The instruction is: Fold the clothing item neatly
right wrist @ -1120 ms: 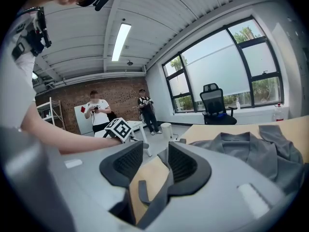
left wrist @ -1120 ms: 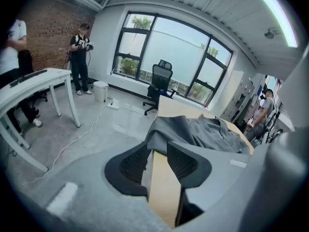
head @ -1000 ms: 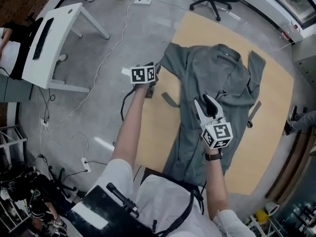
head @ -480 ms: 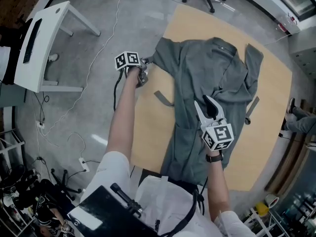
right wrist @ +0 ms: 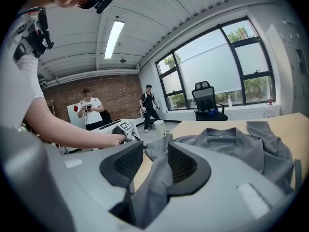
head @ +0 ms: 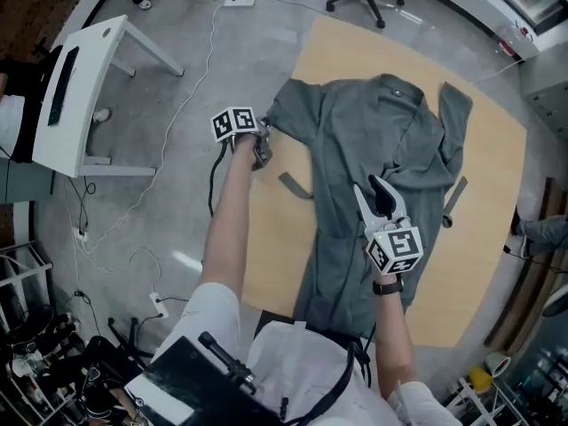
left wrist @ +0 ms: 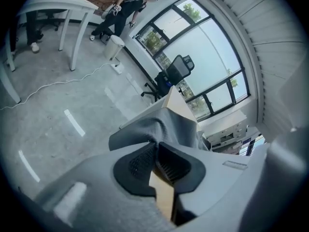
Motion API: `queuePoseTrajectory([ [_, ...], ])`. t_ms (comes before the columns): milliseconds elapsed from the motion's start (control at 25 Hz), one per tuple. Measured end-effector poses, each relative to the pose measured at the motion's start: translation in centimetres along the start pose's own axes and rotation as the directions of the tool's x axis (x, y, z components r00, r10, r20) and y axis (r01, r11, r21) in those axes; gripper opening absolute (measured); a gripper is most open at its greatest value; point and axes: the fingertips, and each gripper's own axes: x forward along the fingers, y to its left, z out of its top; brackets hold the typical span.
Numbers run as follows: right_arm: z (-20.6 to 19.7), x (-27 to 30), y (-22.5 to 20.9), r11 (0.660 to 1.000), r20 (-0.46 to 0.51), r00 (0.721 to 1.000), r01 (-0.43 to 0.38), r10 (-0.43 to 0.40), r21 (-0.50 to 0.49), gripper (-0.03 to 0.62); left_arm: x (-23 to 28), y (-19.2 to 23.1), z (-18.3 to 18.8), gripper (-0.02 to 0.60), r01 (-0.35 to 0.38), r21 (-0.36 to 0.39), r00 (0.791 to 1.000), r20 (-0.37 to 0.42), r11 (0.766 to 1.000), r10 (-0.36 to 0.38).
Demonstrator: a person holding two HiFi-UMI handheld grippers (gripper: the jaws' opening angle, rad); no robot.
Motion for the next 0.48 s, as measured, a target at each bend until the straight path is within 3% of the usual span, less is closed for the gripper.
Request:
queuePoseTrajectory([
  [160, 1.1, -0.6, -0.3, 1.000, 0.030, 0.999, 0.013, -0.013, 0.010, 0.164, -2.2, -2.7, 0.7, 0.023, 0.027, 0.076, 0.994, 0.101, 0.997, -0.035],
  [280, 1.8, -1.8, -0.9, 0.999, 0.058, 0.998, 0.031, -0.033, 0.024, 0.163, -4.0, -6.1, 0.6, 0.023, 0.011, 0.203, 0.986, 0.160, 0.979, -0.044],
  [400, 2.8, -3.5, -1.8, 0.998, 0.094, 0.994, 0.059, -0.062, 0.035, 0.163, -5.6, -10.9, 0.3, 0.023, -0.035, 0.387, 0.978, 0.203, 0.922, -0.048],
  [480, 3.5, -5.1, -2.7, 0.995, 0.118, 0.989, 0.083, -0.088, 0.046, 0.163, -6.2, -14.7, -0.6, 0.023, -0.074, 0.523, 0.977, 0.209, 0.849, -0.044],
])
